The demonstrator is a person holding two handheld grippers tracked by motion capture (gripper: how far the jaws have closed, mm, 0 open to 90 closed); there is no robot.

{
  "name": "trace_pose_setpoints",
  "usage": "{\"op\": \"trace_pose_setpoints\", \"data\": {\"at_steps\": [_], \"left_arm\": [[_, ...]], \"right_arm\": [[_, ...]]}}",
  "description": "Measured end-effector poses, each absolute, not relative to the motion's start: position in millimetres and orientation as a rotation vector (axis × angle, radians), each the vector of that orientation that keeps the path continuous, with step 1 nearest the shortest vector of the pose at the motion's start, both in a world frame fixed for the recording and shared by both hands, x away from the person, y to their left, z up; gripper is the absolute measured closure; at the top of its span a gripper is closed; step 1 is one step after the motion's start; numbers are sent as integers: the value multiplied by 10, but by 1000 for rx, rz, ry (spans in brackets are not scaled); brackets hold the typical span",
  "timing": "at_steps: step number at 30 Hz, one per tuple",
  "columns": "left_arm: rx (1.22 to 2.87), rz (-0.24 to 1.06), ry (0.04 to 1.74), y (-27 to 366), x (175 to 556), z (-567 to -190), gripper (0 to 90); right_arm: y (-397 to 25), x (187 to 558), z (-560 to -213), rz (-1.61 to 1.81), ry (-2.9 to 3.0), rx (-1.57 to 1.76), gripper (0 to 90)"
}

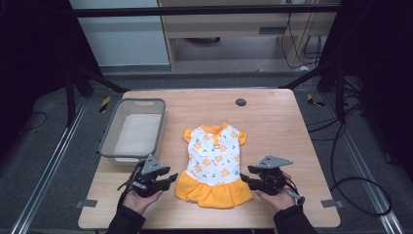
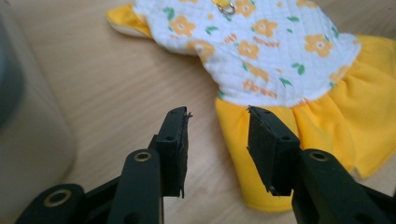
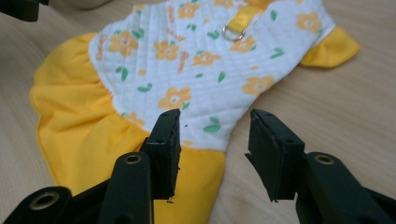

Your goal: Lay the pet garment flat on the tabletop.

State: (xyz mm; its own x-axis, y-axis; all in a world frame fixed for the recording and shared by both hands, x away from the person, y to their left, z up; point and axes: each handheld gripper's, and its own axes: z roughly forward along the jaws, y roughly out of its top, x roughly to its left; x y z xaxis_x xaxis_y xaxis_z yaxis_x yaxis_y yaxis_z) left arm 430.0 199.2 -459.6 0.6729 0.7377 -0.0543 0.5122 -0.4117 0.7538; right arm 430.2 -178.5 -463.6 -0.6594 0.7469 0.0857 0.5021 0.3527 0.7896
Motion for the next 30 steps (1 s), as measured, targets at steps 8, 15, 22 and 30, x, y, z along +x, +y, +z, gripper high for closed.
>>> {"op": "trace_pose_setpoints", "data": {"at_steps": [8,15,22,30], "left_arm": [[2210,308,969,1889,4271,-4805,676],[2263,265,975,1815,4251,-4874,826],[2268,221,947,1759,4162,-4857,860],[2220,305,895,1778,4082,-4773,632]], "right_arm": [[-1769,4176,-4875,1099,2427,1121,571],[-1749,4183,-4920,1069,2490,1136,743],[-1869,4189,-4837,1070,2479,1177,854],[-1907,4158,-4829,1047,2436,1161,676]]}}
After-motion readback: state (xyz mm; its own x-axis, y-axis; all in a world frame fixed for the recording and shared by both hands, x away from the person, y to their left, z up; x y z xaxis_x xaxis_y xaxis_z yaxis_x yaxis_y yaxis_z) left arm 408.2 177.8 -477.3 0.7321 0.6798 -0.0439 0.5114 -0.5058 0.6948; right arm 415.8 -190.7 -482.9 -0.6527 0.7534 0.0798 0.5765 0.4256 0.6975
